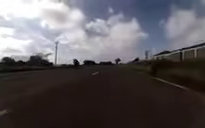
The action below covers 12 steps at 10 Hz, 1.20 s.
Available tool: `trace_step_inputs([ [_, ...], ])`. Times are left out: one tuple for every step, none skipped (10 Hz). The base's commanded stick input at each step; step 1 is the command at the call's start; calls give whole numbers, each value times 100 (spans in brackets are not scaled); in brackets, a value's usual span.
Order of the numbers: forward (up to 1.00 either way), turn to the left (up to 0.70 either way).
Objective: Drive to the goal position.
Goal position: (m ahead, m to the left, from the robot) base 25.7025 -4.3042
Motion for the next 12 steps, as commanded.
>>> trace_step_inputs([
  [100,0],
  [100,0],
  [100,0],
  [100,0],
  [100,0],
  [100,0],
  [100,0],
  [100,0],
  [100,0],
  [100,-18],
  [100,-38],
  [100,-40],
])
